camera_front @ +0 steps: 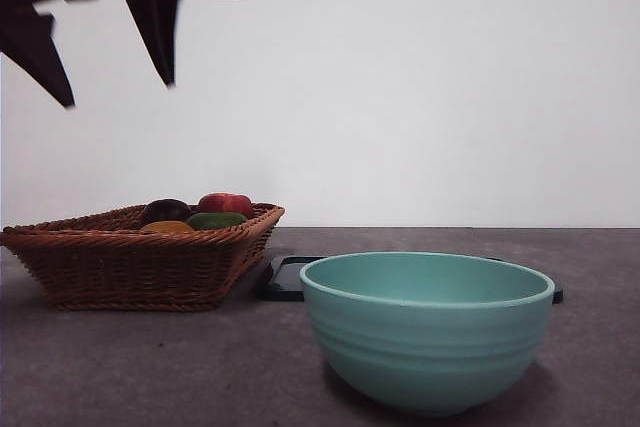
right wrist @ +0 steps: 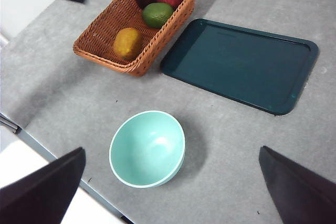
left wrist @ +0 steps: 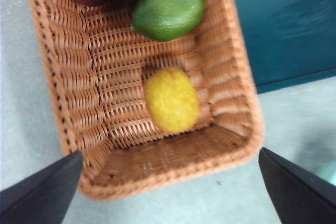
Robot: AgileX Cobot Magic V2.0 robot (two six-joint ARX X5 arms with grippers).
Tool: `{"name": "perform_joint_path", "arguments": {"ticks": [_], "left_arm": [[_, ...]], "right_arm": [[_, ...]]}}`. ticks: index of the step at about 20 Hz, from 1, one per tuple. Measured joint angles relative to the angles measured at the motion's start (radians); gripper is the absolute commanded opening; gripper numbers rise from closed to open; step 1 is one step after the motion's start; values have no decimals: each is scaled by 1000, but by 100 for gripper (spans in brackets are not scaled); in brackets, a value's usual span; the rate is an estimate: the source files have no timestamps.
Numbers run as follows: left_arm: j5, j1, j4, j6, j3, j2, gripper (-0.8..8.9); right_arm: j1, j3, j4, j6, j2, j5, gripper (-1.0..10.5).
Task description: Pick up the wifruite, put it on the bowl, pick up the plate, put it on desk
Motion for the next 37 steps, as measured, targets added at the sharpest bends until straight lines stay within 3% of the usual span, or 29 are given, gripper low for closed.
{"name": "perform_joint_path", "arguments": {"ticks": [7, 16, 19, 22, 26, 30, 37], "left_arm": [[-25, -49, 87, -5, 4, 220, 620], [-26, -53, 132, -19, 4, 348, 609], [-26, -53, 134, -20, 5, 353, 503], [-26, -53, 129, -20, 5, 378, 488], [-26, -53, 130, -19, 6, 393, 192], [-26, -53, 109, -22, 18, 394, 181], [-27, -41, -122, 16, 178, 364, 181]], "right_arm": [[0, 0, 0, 0, 0, 0, 602], [0, 0, 0, 0, 0, 0, 602], [0, 0, 0, 0, 0, 0, 602], [0, 0, 0, 0, 0, 0, 602], [0, 0, 0, 0, 0, 0, 602], [0, 0, 0, 0, 0, 0, 602], [0, 0, -3, 0, 0, 0, 602]]}}
